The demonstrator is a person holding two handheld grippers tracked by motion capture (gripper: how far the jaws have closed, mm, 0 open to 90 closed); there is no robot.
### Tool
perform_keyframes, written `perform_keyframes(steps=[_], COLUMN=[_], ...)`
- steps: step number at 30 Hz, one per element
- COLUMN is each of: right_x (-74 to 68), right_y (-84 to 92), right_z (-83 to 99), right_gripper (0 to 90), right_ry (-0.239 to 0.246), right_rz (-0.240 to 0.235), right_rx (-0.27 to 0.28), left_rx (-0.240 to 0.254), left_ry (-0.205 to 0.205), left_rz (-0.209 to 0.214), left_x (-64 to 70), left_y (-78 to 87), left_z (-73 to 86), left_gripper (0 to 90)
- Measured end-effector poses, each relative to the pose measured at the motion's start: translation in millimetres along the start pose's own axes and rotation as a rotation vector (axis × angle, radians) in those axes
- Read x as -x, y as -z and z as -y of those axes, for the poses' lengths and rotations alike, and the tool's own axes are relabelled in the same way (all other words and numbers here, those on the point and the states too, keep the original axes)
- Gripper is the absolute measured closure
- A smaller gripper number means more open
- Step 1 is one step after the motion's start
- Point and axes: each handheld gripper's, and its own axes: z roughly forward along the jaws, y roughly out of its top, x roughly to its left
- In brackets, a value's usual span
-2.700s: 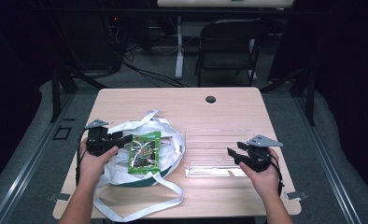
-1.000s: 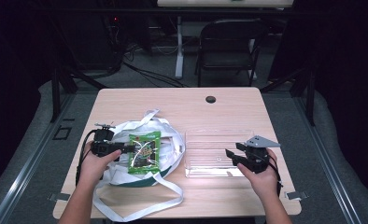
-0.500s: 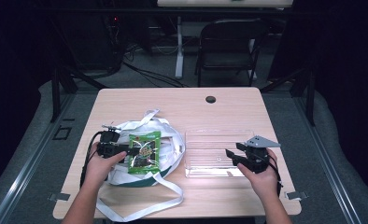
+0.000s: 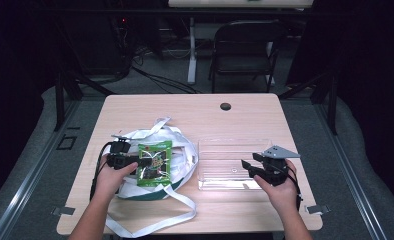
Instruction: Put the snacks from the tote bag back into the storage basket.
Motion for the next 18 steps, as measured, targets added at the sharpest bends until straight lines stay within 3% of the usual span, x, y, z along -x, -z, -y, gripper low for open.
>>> perform_keyframes(steps=[18], right_x=[-0.6], right_y=[-0.7], right_z=[0.9], right_gripper=[47.1], right_ry=[0.003], right_rz=[-0.002], right_rx=[-0.001], left_rx=[-0.034], left_ry=[-0.013], left_rz=[0.006], left_x=[-0.7], left_y=[-11.1], left_z=[-1.4], left_gripper=[43.7])
